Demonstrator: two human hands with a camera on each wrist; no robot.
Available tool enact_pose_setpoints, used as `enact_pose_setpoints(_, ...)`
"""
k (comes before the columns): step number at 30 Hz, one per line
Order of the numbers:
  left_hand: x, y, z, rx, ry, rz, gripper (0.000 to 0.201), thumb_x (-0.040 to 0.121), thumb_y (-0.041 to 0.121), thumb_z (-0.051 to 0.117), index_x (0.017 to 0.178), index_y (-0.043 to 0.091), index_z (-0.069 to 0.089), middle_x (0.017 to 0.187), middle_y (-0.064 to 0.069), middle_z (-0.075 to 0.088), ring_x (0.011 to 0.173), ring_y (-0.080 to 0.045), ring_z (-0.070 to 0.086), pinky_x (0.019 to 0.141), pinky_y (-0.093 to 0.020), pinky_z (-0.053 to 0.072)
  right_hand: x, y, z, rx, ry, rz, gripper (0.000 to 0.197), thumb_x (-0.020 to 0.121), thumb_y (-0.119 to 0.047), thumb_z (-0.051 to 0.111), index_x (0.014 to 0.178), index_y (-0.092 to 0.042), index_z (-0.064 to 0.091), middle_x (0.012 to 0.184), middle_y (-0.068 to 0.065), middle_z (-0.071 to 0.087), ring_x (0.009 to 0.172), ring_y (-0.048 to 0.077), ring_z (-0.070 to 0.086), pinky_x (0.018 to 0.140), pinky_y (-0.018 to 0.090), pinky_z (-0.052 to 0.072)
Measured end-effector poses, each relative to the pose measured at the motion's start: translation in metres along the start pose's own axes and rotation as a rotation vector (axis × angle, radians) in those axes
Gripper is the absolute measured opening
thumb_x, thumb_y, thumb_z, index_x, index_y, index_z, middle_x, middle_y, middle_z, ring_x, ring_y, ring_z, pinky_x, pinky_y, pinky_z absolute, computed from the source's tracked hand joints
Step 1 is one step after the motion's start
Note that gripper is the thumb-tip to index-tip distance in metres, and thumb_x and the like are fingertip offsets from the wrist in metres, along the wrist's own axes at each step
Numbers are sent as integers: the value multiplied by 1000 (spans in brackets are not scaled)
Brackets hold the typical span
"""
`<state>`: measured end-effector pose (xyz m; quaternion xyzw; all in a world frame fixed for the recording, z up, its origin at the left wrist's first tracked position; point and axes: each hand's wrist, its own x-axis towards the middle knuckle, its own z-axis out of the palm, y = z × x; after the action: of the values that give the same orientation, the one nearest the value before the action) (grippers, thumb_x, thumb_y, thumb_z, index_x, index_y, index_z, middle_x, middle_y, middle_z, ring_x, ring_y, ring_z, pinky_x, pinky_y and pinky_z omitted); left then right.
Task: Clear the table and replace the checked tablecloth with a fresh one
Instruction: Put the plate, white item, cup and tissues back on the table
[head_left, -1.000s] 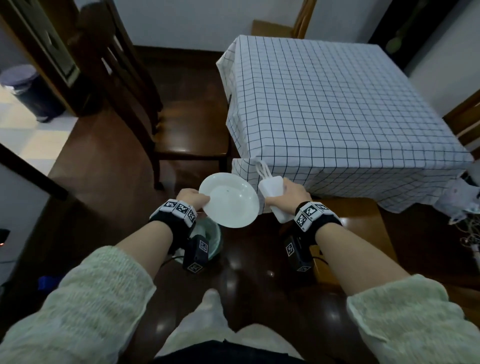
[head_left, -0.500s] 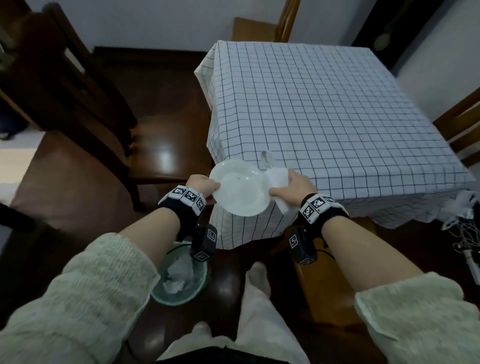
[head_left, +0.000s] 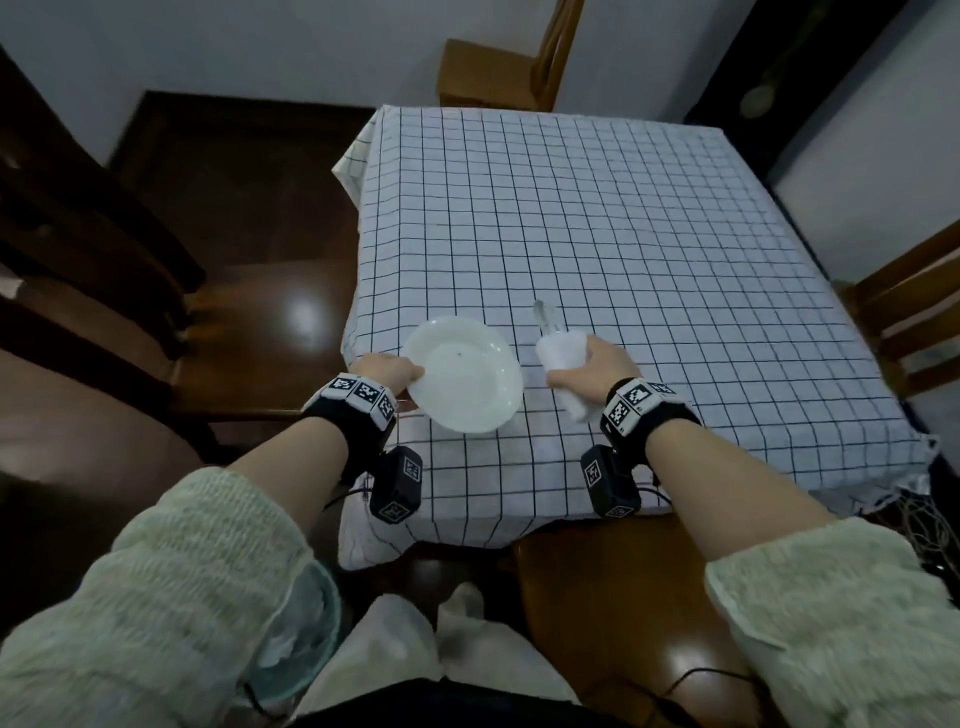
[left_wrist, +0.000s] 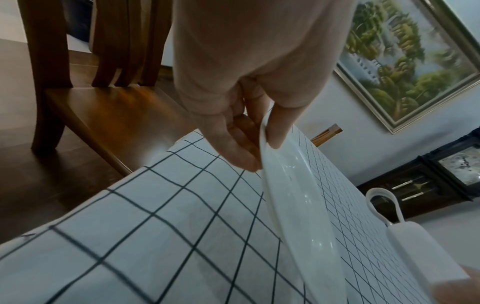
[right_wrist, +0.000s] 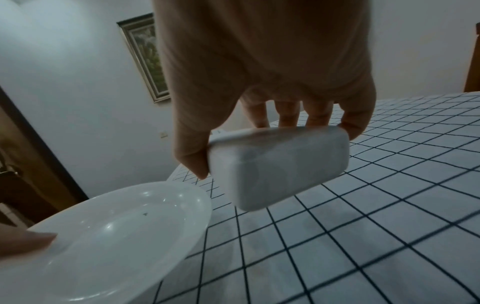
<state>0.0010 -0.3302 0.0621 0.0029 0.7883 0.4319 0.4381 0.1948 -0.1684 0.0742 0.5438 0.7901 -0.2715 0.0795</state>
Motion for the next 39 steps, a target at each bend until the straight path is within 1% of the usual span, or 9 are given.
enact_pose_setpoints(4, 22, 28, 16, -21, -15, -28, 19, 87, 0, 62, 106, -4, 61, 105, -23, 64, 89, -35, 63, 69, -39, 52, 36, 2, -14, -62, 1, 12, 67, 68, -47, 73, 126, -24, 48, 104, 3, 61, 97, 25, 57, 87, 40, 51)
enact_pose_setpoints(8, 46, 60, 35, -24, -21, -32, 9, 88, 1, 62, 82, -1, 56, 101, -22, 62, 98, -37, 63, 81, -44, 54, 68, 4, -22, -54, 12, 42, 71, 64, -47, 75, 127, -25, 48, 105, 3, 60, 95, 26, 58, 84, 37, 52)
enact_pose_setpoints(13, 76, 88, 70, -29, -108, -29, 30, 89, 5, 63, 117, -3, 59, 116, -21, 64, 92, -32, 66, 78, -41, 58, 116, 21, -35, -74, 23, 83, 71, 66, -48, 74, 126, -22, 47, 105, 3, 58, 92, 25, 55, 78, 33, 49)
enact_pose_setpoints(22, 133, 127, 142, -53, -67, -107, 16, 84, 7, 70, 96, 0, 63, 113, -22, 65, 97, -37, 65, 86, -51, 54, 203, 63, -67, -62, 29, 142, 79, 62, -52, 74, 129, -22, 43, 110, 5, 57, 91, 26, 54, 73, 32, 45)
enact_pose_setpoints(24, 132, 137, 156, -121, -73, -134, 8, 87, 3, 64, 82, 3, 58, 109, -21, 64, 89, -34, 65, 81, -50, 55, 219, 72, -72, -66, 32, 161, 80, 61, -52, 74, 129, -24, 43, 114, 7, 58, 96, 27, 56, 74, 32, 47)
enact_pose_setpoints(28, 142, 144, 181, -226, -101, -178, 2, 91, 0, 57, 92, 0, 58, 111, -18, 62, 99, -35, 64, 80, -44, 55, 247, 82, -76, -72, 43, 191, 81, 58, -54, 75, 127, -24, 45, 110, 7, 59, 99, 29, 58, 83, 39, 52)
enact_pose_setpoints(30, 149, 146, 188, -286, -114, -194, 13, 93, -2, 53, 81, 3, 55, 105, -17, 61, 84, -31, 64, 70, -43, 57, 257, 84, -76, -72, 39, 219, 83, 58, -55, 75, 128, -22, 44, 112, 8, 58, 100, 30, 57, 84, 40, 51)
enact_pose_setpoints(35, 168, 147, 199, -266, -105, -119, 33, 92, 2, 53, 126, -2, 53, 119, -19, 60, 96, -32, 63, 76, -42, 58, 280, 82, -76, -80, 40, 226, 82, 62, -50, 75, 128, -18, 38, 114, 10, 56, 100, 32, 57, 81, 39, 50)
enact_pose_setpoints(39, 173, 140, 195, 48, -123, -5, 22, 86, 20, 55, 106, 13, 60, 106, -17, 68, 79, -28, 64, 66, -36, 54, 287, 78, -69, -95, 30, 239, 81, 59, -46, 75, 125, -19, 36, 110, 11, 57, 102, 35, 57, 86, 48, 51)
